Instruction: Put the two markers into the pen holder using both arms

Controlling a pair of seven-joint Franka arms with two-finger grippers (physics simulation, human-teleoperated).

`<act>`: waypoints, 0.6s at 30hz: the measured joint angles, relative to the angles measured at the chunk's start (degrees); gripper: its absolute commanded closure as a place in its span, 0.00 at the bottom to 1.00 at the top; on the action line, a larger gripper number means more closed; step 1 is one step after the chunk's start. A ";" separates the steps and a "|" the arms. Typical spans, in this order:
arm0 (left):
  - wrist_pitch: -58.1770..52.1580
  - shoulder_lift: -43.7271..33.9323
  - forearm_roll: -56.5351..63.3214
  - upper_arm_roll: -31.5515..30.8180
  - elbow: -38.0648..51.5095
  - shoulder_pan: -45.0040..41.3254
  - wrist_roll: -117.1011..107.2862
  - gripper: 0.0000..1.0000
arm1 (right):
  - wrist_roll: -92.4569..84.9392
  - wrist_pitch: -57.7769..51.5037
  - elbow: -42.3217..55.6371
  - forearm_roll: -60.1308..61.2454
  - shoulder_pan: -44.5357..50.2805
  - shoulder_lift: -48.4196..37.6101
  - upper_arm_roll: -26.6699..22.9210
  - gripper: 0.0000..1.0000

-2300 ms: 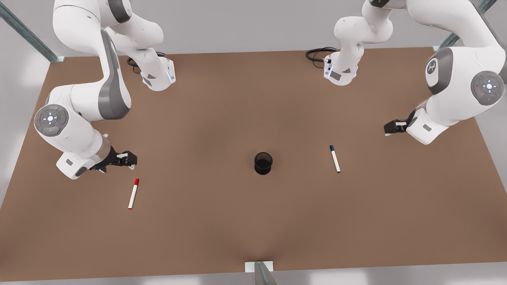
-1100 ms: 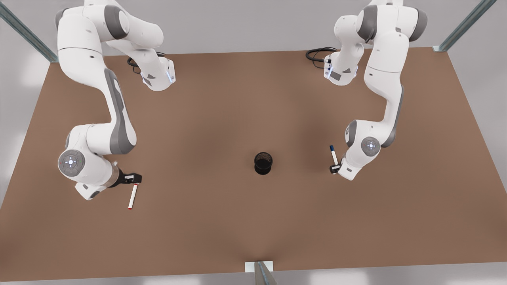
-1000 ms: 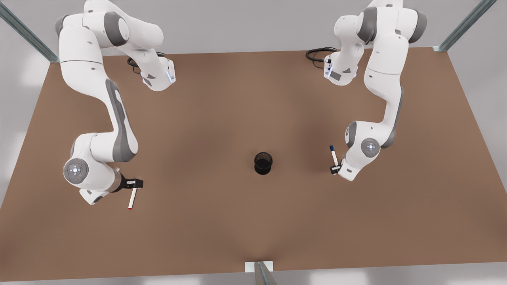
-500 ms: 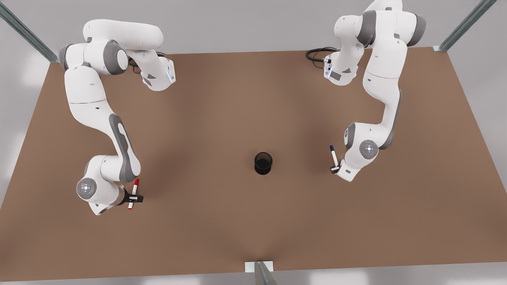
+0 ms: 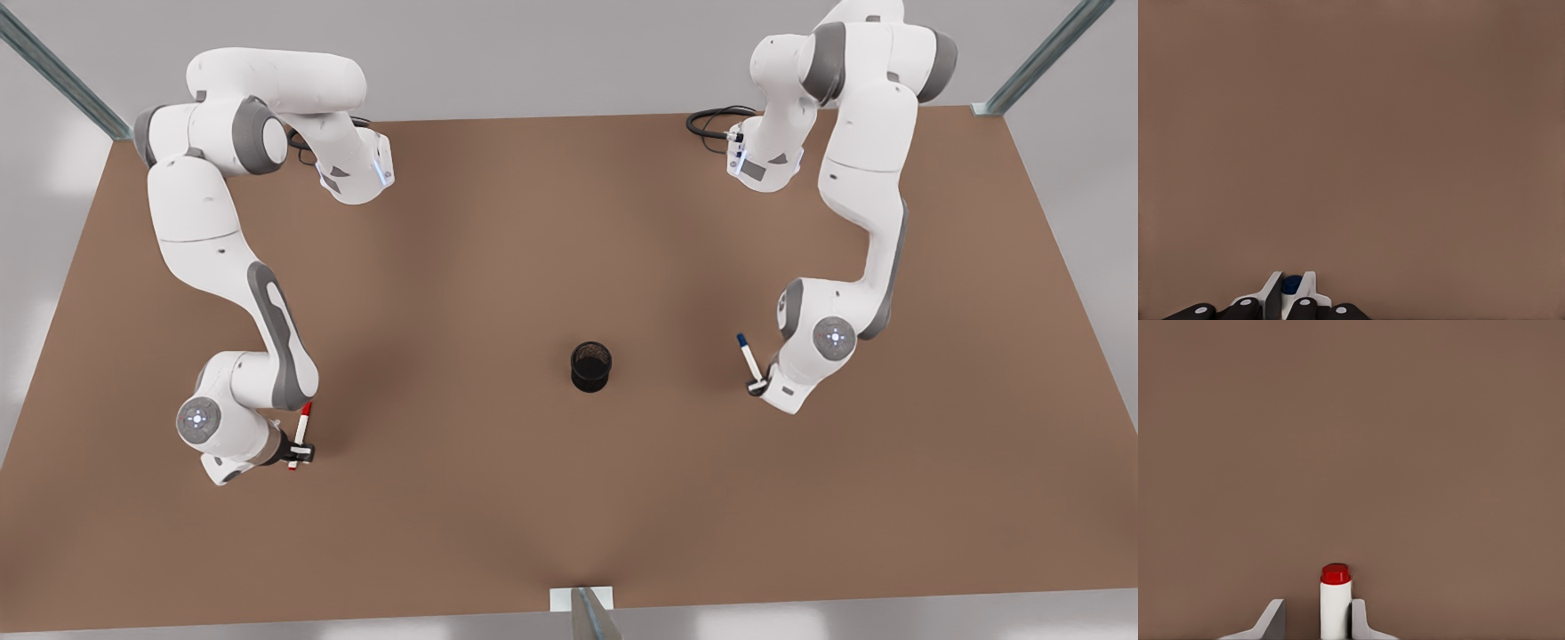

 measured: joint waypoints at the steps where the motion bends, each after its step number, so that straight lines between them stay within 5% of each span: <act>1: -1.03 -0.87 0.02 0.01 0.48 0.09 -0.09 0.79 | -0.03 0.08 -0.01 -0.01 -0.01 0.04 0.00 0.59; 6: -15.67 -5.05 0.08 -0.08 13.67 -0.25 -0.93 0.79 | -0.50 0.36 -0.02 0.35 0.02 0.07 0.01 0.79; 13: -38.43 -5.52 -4.11 -0.43 31.37 -7.50 -4.87 0.79 | -1.65 -0.01 0.71 0.51 0.88 -4.98 1.06 0.79; 18: -37.25 -3.69 -9.01 -0.35 38.44 -15.90 -12.67 0.79 | -2.43 -3.05 3.18 0.44 0.99 -9.38 3.56 0.79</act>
